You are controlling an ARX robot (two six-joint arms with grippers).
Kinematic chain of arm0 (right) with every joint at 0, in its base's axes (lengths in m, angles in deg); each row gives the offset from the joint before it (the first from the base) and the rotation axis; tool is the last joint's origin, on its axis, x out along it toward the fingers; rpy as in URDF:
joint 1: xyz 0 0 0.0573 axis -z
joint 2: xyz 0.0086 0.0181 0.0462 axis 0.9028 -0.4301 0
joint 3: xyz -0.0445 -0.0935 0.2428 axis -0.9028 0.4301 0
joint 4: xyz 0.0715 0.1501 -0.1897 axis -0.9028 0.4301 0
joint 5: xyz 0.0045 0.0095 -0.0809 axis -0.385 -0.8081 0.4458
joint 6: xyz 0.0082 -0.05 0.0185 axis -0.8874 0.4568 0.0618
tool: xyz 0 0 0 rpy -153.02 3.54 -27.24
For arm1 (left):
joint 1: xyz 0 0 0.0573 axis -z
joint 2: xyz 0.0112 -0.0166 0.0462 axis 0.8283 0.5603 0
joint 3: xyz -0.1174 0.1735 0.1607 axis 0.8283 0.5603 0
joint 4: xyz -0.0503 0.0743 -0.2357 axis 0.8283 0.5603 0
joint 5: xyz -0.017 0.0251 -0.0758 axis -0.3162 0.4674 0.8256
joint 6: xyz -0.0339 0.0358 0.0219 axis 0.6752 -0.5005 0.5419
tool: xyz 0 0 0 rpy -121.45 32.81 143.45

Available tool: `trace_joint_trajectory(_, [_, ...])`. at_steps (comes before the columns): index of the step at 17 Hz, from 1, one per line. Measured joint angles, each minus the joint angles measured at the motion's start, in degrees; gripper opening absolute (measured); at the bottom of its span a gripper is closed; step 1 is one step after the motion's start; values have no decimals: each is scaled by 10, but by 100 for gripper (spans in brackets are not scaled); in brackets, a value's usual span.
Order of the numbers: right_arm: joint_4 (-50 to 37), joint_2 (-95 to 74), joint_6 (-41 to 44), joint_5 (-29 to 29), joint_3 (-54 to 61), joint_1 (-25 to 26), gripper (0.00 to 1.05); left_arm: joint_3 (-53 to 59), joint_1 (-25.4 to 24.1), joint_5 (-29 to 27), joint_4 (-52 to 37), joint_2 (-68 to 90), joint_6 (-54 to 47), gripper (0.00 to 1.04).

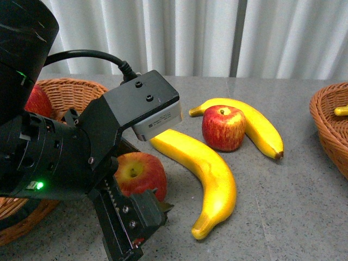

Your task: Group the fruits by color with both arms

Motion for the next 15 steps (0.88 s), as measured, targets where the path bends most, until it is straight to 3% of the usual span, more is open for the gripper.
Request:
trace_joint_trajectory(2, [0, 0, 0, 0, 0, 0, 98, -1, -5, 0, -4, 4, -4, 70])
trace_joint_trajectory(5, [0, 0, 0, 0, 0, 0, 98, -1, -3, -7, -5, 0, -3, 67])
trace_joint_trajectory(8, [0, 0, 0, 0, 0, 0, 98, -16, -7, -50, -18, -76, 26, 67])
trace_joint_trajectory(12, [0, 0, 0, 0, 0, 0, 98, -83, -119, -169, -62, -148, 126, 67])
trace_joint_trajectory(15, [0, 0, 0, 0, 0, 0, 98, -82, -215, -171, -54, -126, 194, 67])
